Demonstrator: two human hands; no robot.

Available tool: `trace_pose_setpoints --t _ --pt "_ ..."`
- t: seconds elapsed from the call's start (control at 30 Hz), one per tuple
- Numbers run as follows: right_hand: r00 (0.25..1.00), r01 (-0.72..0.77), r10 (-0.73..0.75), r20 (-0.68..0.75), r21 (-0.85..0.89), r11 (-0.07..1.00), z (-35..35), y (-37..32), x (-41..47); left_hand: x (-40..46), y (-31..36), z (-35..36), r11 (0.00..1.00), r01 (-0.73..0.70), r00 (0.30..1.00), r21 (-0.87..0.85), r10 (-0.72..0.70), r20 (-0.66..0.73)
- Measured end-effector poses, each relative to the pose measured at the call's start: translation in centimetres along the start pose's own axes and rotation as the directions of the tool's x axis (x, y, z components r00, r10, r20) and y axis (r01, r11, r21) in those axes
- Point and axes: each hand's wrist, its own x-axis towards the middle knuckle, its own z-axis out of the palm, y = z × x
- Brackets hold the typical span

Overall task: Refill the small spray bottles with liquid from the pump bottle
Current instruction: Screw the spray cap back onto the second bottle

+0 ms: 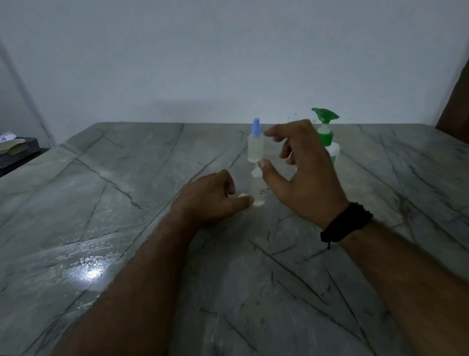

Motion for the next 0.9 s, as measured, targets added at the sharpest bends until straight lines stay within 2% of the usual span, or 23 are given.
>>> trace_pose_setpoints --t 0.1,0.2,0.27,0.33,0.43,0.53,0.6,0.67,0.77,0.9 --pt "0.992 -0.075 0.071 0.104 0.029 0.997 1.2 0.0 -0.7 0.2 0.1 0.1 0.999 -0.019 0.998 0.027 0.018 0.061" --pt "0.98 -0.13 0.125 0.153 0.023 0.991 2.3 0.1 -1.4 0.4 -0.1 0.2 1.0 0.009 0.998 0.008 -0.009 0.058" --pt "0.978 -0.155 0.151 0.145 0.017 0.988 2.7 0.3 -1.7 0.5 -0.2 0.4 0.993 0.08 0.996 -0.082 -0.082 -0.023" --pt "0.974 -0.19 0.188 0.129 0.003 0.982 3.0 0.5 -1.8 0.5 -0.2 0.6 0.968 0.123 0.973 -0.22 -0.162 -0.166" --pt "0.961 -0.235 0.236 0.147 -0.019 0.972 3.5 0.6 -2.0 0.4 0.0 0.5 0.909 0.083 0.91 -0.409 -0.236 -0.34" --pt "0.943 -0.271 0.272 0.192 -0.032 0.962 3.9 0.6 -2.3 0.2 0.6 0.0 0.814 0.015 0.853 -0.581 -0.314 -0.417" --pt "0.925 -0.308 0.311 0.22 -0.05 0.95 4.1 0.7 -2.4 0.1 1.0 -0.4 0.719 -0.049 0.836 -0.694 -0.35 -0.421" --pt "0.893 -0.357 0.361 0.267 -0.065 0.932 4.2 0.9 -2.5 0.0 1.3 -0.8 0.564 -0.092 0.837 -0.82 -0.402 -0.371" --pt "0.843 -0.432 0.425 0.329 -0.057 0.9 4.5 1.2 -2.7 0.0 1.2 -1.4 0.351 -0.061 0.85 -0.934 -0.472 -0.233" --pt "0.81 -0.483 0.464 0.358 -0.041 0.875 5.2 1.6 -2.6 0.0 1.4 -1.8 0.237 -0.085 0.858 -0.968 -0.477 -0.192"
